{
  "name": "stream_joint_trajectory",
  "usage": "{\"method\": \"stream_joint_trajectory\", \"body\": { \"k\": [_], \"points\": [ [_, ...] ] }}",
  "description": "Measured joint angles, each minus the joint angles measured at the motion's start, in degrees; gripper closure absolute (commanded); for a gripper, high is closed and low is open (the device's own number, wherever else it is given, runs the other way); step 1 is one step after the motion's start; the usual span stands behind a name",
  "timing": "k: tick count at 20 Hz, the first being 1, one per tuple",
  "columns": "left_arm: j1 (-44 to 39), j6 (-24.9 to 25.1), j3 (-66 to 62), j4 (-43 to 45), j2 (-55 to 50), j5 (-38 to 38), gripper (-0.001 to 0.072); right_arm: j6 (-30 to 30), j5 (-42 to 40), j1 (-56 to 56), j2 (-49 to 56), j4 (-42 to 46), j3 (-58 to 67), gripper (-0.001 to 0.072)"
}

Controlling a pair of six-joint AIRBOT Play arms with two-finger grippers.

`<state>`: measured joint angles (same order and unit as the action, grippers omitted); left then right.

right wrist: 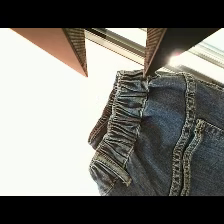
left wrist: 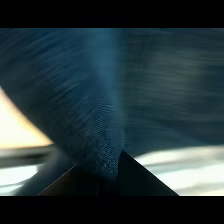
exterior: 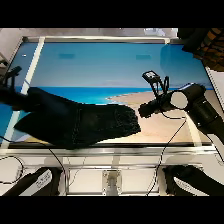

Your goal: Fold the clothes and pants, and hang the long-sleeved shirts on hangers.

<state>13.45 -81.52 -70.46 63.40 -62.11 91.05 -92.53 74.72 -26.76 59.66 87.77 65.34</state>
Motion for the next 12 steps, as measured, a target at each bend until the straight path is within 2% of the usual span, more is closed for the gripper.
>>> {"method": "stream_joint_trajectory", "body": {
  "k": [4, 8, 12],
  "points": [
    [-8.11, -0.07, -0.39, -13.86, -3.23, -0.22, 0.0673, 0.0, -0.83, 0.02, 0.0, 0.0, 0.0, 0.0324],
    [-18.93, -1.16, -0.46, -19.15, -7.56, -4.11, 0.0673, 0.0, -1.51, 0.0, 0.0, 0.0, 0.0, 0.0323],
    [-31.15, -2.56, -0.48, -23.87, -13.27, -12.57, 0.0665, 0.0, -2.05, 0.02, 0.0, 0.02, 0.0, 0.0324]
  ]
}}
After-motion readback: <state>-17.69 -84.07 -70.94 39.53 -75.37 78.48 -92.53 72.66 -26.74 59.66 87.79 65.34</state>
